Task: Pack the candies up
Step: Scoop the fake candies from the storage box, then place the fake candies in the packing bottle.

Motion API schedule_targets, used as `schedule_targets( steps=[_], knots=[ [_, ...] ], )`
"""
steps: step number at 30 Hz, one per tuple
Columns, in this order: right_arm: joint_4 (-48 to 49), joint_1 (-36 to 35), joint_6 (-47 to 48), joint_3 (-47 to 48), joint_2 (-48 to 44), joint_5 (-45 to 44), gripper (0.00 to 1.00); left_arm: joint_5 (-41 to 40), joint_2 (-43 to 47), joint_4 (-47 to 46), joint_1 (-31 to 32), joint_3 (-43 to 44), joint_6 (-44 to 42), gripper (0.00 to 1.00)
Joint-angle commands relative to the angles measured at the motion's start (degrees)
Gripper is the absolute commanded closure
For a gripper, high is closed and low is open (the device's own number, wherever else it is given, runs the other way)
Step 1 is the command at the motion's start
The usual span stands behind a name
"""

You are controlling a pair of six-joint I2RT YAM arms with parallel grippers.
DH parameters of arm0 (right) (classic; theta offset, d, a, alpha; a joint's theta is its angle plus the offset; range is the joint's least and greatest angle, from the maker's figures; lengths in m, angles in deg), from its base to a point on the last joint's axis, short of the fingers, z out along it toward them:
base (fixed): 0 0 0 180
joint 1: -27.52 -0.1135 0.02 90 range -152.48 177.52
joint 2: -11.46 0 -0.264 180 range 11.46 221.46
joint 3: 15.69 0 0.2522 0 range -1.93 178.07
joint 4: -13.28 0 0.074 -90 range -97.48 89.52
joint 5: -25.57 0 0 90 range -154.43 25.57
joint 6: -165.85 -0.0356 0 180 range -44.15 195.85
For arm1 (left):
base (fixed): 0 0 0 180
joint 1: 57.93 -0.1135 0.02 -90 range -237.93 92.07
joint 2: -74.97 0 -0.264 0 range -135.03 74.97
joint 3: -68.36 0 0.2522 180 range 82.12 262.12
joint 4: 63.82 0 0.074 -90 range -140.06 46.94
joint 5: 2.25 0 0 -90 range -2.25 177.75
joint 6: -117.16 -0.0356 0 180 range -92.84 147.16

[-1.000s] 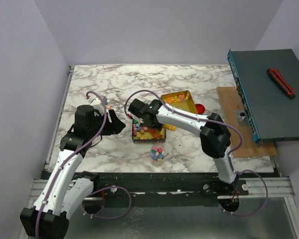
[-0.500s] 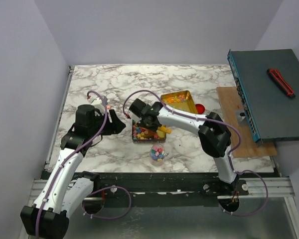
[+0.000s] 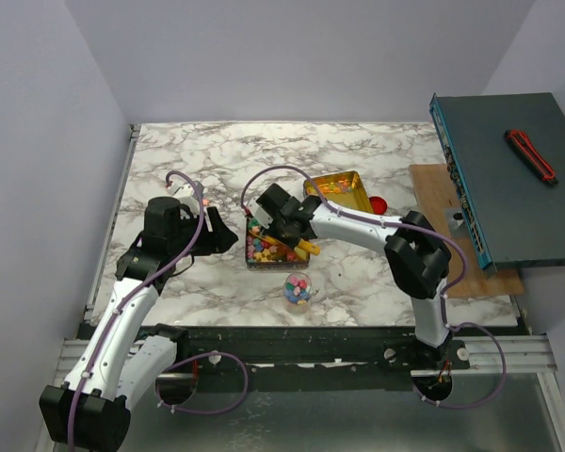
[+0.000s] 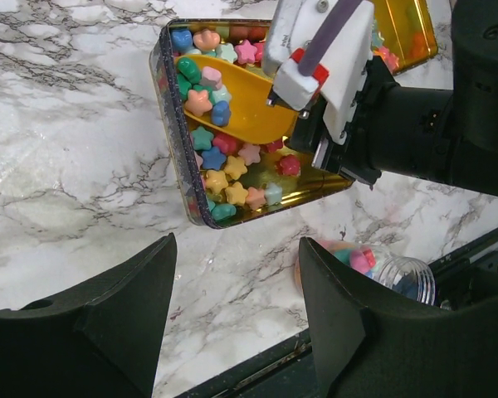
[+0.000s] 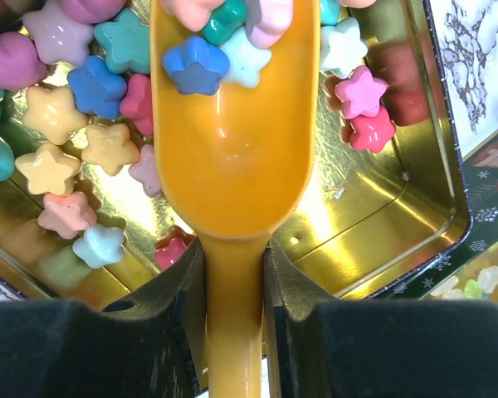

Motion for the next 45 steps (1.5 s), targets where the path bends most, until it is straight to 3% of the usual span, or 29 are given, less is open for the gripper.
schedule_targets(
  steps=[1,22,45],
  knots=[
    [7.6,1.3,-2.5,-4.2,-3.9,4.0,0.99,0.1,-0.4,1.0,0.3,-0.1,-0.5,0.37],
    [15.5,2.3,-3.7,-15.3,-18.0,5.7,0.99,-0.5,-2.0,1.0,0.2,0.3,-0.8,0.37],
    [0.0,1.9,-12.5,-16.5,-36.5,3.9,0.99,-0.4,-2.4,1.0,0.2,0.5,-0.9,0.37]
  ],
)
